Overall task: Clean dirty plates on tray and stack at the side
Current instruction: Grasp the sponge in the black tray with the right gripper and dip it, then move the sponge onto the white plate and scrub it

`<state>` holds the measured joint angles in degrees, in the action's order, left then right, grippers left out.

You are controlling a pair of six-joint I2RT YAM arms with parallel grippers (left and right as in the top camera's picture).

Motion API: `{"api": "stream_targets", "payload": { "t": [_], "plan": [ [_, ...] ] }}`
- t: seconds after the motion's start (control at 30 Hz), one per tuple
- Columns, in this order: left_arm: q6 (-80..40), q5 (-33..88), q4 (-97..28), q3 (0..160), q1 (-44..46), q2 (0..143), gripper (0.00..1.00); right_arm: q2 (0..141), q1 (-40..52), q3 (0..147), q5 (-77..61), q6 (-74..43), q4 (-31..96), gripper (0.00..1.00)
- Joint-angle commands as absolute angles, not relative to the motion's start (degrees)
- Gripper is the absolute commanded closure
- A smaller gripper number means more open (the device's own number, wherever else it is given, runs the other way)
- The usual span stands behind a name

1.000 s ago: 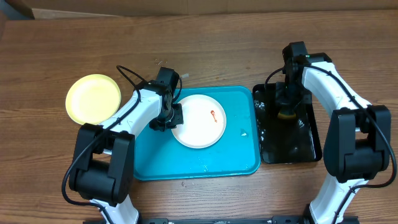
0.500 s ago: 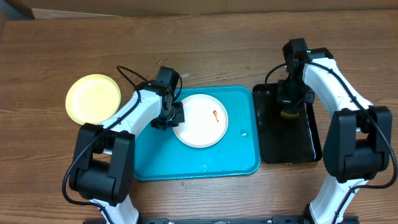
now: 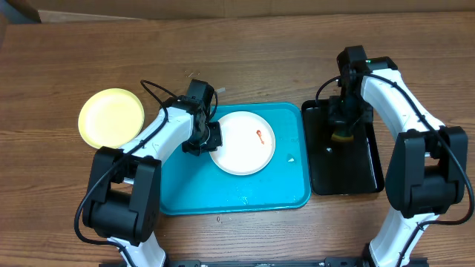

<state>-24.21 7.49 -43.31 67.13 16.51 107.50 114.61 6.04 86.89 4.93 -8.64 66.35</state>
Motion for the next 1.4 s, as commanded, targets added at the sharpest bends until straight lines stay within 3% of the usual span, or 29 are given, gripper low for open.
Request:
{"api": "stream_targets", "payload": {
  "t": [0.0,0.17,0.3,0.4,0.5,0.53,0.63,1.03,1.17,1.27,1.37],
  "plan": [
    [-24.4,5.3,-42.6,66.7,16.5,108.3,0.76,113.2,6.2,88.6,4.4,-7.2,66.6,0.96],
    [-24.4,3.8,-42.7,66.7,16.2,108.3,0.96,113.2,6.2,88.6,4.4,-7.2,66.8,0.96],
    [-26.4,10.8,-46.1,66.7,16.2,108.3,0.96,113.2,6.2,88.6,4.6,-6.9,67.0,0.96],
    [-26.8,13.4,-47.3,66.7,16.3,108.3,0.80,113.2,6.2,88.6,4.9,-4.6,67.1,0.96],
    [-26.8,11.4,-46.4,66.7,16.1,108.3,0.72,113.2,6.2,89.0,7.7,-4.0,67.3,0.96],
    [-26.8,10.6,-46.0,66.7,16.1,108.3,0.74,113.2,6.2,89.4,8.2,-4.0,67.6,0.96],
    [-26.8,8.3,-45.1,66.7,16.1,108.3,0.96,113.2,6.2,90.9,8.3,-4.0,68.6,0.96],
    [-26.9,8.9,-44.9,66.7,16.8,108.3,0.96,113.3,7.6,93.3,10.7,-5.7,70.8,0.96],
    [-26.8,8.9,-44.7,66.7,16.8,108.3,0.96,113.3,7.9,93.5,-5.0,-3.1,71.2,0.96],
    [-26.8,8.9,-44.7,66.7,16.8,108.3,0.96,113.3,8.9,93.5,-28.4,-1.3,69.7,0.96],
    [-26.8,8.9,-44.6,66.7,16.8,108.3,0.95,113.3,10.8,93.5,-38.0,-2.0,67.3,0.96]
  ]
}}
